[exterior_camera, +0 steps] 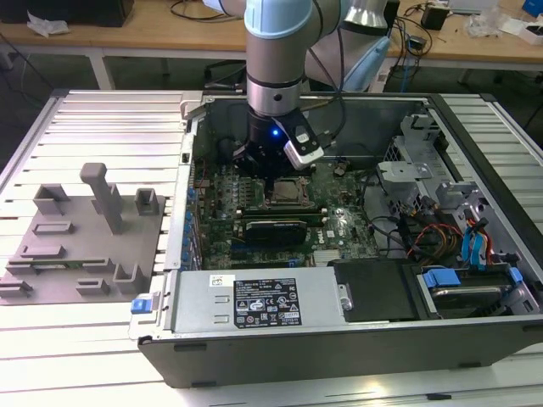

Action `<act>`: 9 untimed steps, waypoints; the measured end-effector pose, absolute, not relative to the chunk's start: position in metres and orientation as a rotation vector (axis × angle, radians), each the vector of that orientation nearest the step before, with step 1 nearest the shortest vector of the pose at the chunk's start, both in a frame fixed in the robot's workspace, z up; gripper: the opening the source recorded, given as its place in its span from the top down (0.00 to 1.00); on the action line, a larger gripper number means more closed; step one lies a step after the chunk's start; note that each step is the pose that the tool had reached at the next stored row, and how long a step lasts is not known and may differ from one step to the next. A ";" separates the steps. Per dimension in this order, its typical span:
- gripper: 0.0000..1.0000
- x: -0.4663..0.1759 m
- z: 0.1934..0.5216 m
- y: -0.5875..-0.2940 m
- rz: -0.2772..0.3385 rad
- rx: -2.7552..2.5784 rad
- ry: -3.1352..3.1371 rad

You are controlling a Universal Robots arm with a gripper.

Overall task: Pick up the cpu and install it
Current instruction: 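Close the cpu cover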

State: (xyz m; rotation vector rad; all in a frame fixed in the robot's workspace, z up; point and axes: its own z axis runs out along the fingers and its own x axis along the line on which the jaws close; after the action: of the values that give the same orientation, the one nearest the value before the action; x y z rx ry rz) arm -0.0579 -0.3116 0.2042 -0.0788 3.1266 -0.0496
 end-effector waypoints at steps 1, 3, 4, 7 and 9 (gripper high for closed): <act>0.89 -0.058 0.204 -0.312 -0.051 -0.079 3.127; 0.89 -0.058 0.204 -0.312 -0.050 -0.079 3.127; 0.89 -0.058 0.204 -0.312 -0.050 -0.079 3.127; 0.89 -0.058 0.203 -0.312 -0.050 -0.079 3.127; 0.89 -0.058 0.202 -0.312 -0.049 -0.079 3.127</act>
State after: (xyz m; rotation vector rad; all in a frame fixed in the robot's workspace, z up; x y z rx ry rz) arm -0.0579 -0.3116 0.2023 -0.0788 3.1269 -0.0489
